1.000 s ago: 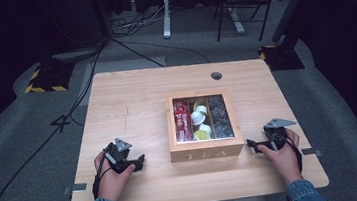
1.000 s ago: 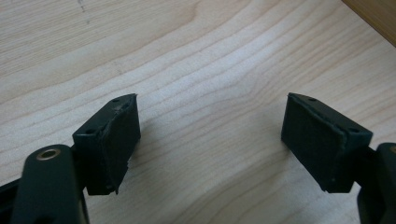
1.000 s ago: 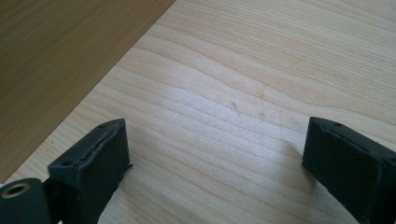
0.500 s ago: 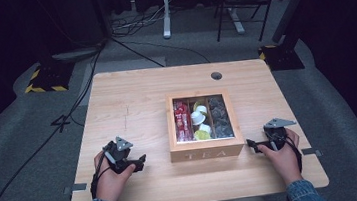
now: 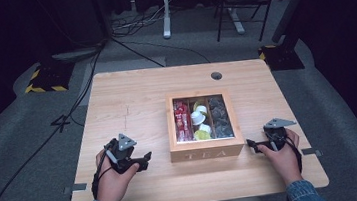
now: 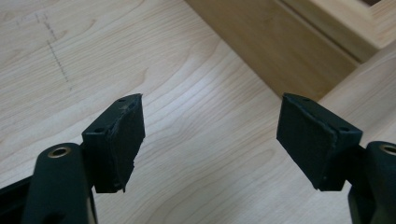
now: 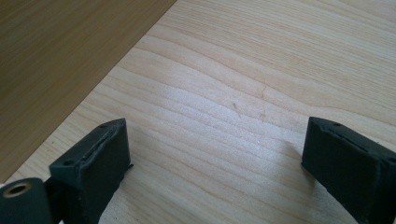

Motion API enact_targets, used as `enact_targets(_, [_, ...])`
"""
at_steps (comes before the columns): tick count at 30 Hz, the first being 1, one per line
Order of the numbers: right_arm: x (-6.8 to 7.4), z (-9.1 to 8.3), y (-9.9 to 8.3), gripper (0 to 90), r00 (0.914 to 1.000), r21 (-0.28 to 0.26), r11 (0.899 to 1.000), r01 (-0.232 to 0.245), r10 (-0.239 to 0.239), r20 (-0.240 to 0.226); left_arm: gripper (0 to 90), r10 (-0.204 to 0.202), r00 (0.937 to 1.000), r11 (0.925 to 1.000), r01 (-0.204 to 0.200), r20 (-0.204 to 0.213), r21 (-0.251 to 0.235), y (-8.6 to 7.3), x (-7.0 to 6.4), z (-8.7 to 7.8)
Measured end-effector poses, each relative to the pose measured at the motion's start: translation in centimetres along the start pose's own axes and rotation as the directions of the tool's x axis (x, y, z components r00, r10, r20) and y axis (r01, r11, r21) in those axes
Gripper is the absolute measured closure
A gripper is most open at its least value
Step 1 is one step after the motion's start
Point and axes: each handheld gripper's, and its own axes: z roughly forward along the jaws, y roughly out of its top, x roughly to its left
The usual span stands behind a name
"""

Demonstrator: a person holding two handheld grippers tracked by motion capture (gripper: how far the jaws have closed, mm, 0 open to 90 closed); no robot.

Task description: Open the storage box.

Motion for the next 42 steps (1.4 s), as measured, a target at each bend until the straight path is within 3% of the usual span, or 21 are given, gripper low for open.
enact_targets(9, [0.0,0.0,0.0,7.3,1.0,0.0,1.0,0.0,0.0,0.0,23.9,0.044,0.9986,0.9989,-0.044,0.03,-0.015,0.8,-1.5,-0.6])
enact_targets(13, [0.0,0.0,0.0,7.3,1.0,0.0,1.0,0.0,0.0,0.0,24.1,0.057,0.9961,0.9979,-0.055,0.067,-0.035,1.2,-2.6,-0.7])
enact_targets(18, [0.0,0.0,0.0,7.2,1.0,0.0,1.0,0.001,-0.001,0.0,24.8,0.072,0.9886,0.9967,-0.066,0.132,-0.048,1.4,-4.3,0.2])
enact_targets(24, [0.0,0.0,0.0,7.7,1.0,-0.002,1.0,0.002,-0.002,0.0,24.4,0.096,0.9827,0.9945,-0.088,0.158,-0.056,1.4,-5.7,1.7])
enact_targets(27, [0.0,0.0,0.0,7.6,1.0,-0.001,1.0,0.003,-0.003,0.0,26.0,0.102,0.9835,0.9937,-0.093,0.15,-0.062,1.3,-6.0,2.2])
enact_targets(28, [0.0,0.0,0.0,7.8,1.0,-0.001,1.0,0.002,-0.002,0.0,27.6,0.095,0.9875,0.99,-0.08,0.126,-0.116,1.0,-6.2,2.6])
enact_targets(31, [0.0,0.0,0.0,9.0,1.0,-0.003,1.0,0.004,-0.004,-0.002,29.9,0.082,0.9899,0.9871,-0.064,0.116,-0.146,0.6,-6.6,3.2])
enact_targets(33, [0.1,-0.1,0.0,9.4,1.0,-0.004,1.0,0.005,-0.005,-0.002,32.3,0.071,0.99,0.9881,-0.053,0.122,-0.144,0.5,-6.7,3.4])
enact_targets(37, [0.1,-0.1,-0.1,10.6,1.0,-0.007,1.0,0.008,-0.008,-0.003,46.6,0.053,0.9897,0.9893,-0.034,0.133,-0.142,0.0,-6.5,4.1])
enact_targets(42, [0.1,-0.1,-0.1,11.3,0.9999,-0.01,1.0,0.009,-0.009,-0.007,56.9,0.084,0.9893,0.9899,-0.069,0.12,-0.124,0.0,-6.5,4.0])
